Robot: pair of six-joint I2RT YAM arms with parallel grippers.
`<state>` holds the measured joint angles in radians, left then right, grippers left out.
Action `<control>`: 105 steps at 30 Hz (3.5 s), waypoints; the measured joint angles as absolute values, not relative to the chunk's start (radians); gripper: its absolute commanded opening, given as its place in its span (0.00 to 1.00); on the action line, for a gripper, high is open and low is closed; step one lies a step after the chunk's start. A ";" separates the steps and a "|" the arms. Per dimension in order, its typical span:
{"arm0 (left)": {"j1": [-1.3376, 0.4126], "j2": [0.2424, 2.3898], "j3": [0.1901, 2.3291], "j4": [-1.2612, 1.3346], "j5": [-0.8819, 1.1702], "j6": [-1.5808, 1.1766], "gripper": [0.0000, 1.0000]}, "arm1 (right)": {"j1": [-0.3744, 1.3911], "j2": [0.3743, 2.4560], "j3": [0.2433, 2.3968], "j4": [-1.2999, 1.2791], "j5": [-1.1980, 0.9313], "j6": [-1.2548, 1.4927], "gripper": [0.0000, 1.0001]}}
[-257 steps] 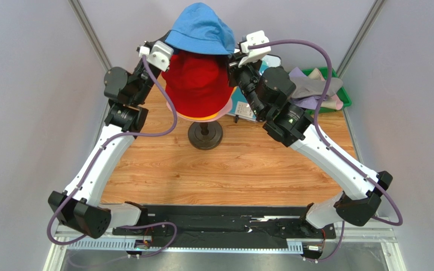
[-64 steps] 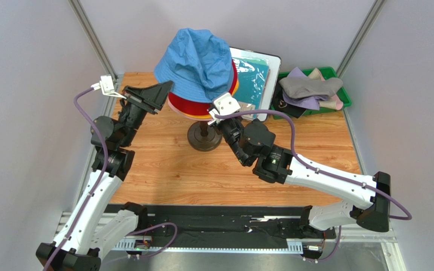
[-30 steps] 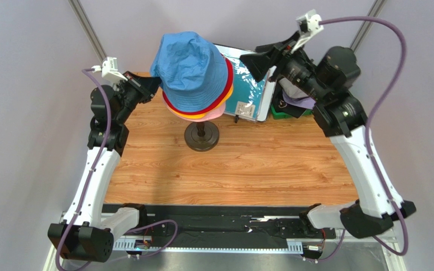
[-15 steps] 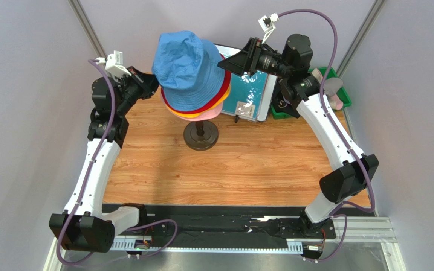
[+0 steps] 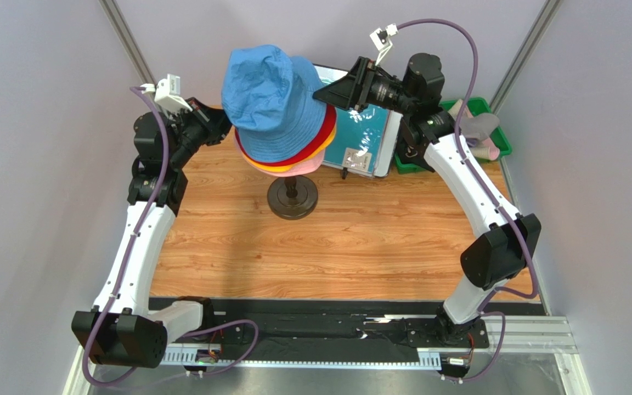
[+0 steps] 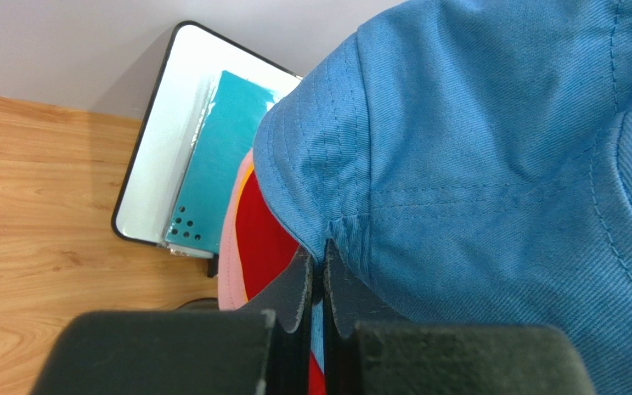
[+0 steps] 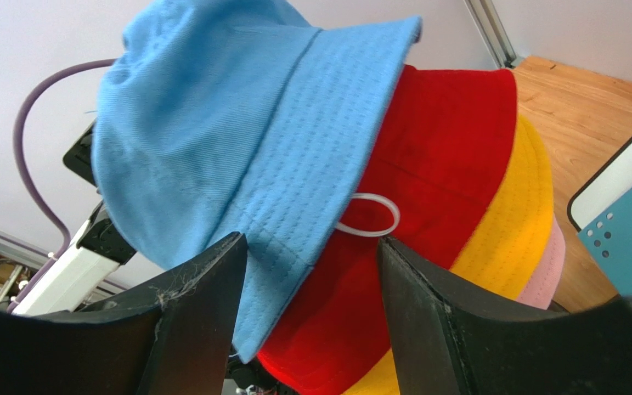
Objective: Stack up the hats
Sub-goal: Stack the hat on the hat.
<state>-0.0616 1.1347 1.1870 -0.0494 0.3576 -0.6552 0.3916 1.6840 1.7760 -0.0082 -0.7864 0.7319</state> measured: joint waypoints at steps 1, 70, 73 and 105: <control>-0.062 1.135 1.187 -0.049 0.358 -0.655 0.00 | 0.392 1.688 1.770 -0.004 -0.787 0.739 0.64; -0.060 1.158 1.271 -0.142 0.391 -0.607 0.00 | 0.390 1.601 1.557 0.138 -0.656 0.897 0.00; -0.060 1.164 1.264 -0.130 0.392 -0.612 0.00 | 0.391 1.578 1.517 0.144 -0.640 0.897 0.00; -0.068 1.411 1.445 -0.144 0.478 -0.558 0.03 | 0.568 1.378 1.203 0.256 -0.423 0.877 0.00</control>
<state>-0.0685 1.4113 1.4448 -0.1440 0.4778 -0.5583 0.5682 1.3777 1.2034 0.2558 -0.4229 0.8768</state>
